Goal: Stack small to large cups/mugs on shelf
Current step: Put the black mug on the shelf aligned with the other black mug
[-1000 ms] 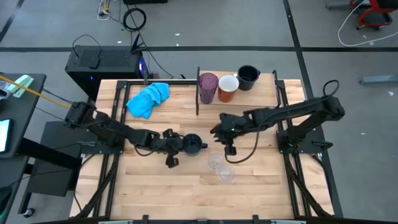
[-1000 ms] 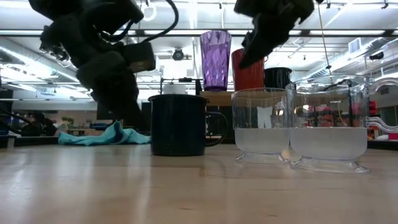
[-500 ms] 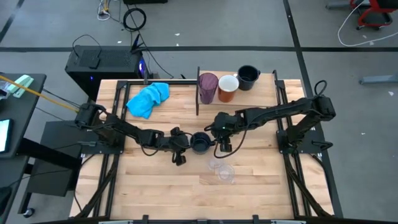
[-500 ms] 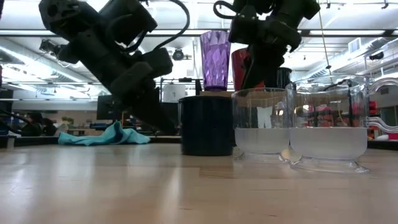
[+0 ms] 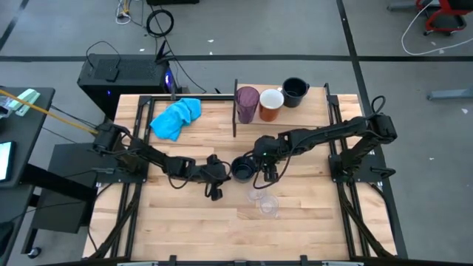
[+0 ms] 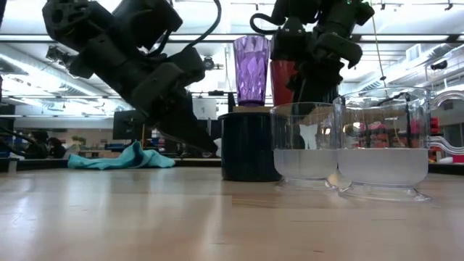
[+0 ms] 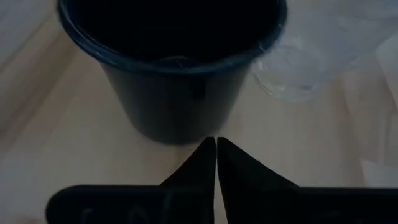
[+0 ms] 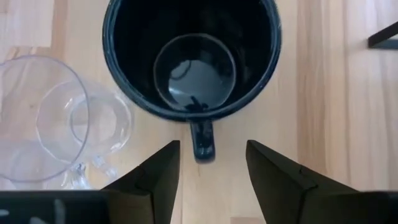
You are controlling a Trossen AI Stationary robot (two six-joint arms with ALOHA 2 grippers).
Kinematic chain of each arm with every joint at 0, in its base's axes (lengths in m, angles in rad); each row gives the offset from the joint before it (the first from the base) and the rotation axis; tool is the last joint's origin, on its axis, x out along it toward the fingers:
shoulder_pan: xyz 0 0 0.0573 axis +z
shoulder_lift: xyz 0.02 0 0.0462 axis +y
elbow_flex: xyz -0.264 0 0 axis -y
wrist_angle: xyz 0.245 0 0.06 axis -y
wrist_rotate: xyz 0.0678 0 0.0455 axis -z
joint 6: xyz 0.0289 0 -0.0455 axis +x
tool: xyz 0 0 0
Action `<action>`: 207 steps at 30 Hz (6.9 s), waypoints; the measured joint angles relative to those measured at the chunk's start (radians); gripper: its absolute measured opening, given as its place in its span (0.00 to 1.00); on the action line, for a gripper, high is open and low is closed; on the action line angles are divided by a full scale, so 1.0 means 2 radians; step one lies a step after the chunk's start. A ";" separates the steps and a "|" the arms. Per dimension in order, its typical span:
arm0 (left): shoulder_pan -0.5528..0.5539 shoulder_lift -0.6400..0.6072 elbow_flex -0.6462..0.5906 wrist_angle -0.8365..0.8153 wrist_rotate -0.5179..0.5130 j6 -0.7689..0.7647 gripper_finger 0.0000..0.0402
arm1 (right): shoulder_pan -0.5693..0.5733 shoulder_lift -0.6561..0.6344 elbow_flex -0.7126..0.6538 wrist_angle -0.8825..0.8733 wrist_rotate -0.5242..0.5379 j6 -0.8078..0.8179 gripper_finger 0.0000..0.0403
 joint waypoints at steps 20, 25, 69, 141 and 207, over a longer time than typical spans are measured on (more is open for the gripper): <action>0.001 0.023 0.000 0.065 -0.018 0.013 0.02 | 0.000 0.011 -0.074 0.114 -0.005 -0.012 0.47; 0.001 0.023 0.000 0.069 -0.018 0.013 0.04 | 0.000 0.011 -0.095 0.151 -0.007 -0.017 0.44; -0.007 -0.024 0.000 0.006 0.003 0.026 0.05 | 0.000 -0.215 -0.084 -0.117 -0.018 0.055 0.14; -0.010 -0.024 0.000 0.014 0.004 0.026 0.05 | -0.330 -0.332 -0.031 -0.227 -0.002 -0.121 0.15; -0.013 -0.024 0.000 0.018 0.004 0.026 0.03 | -0.330 -0.307 -0.002 -0.229 0.047 -0.087 0.48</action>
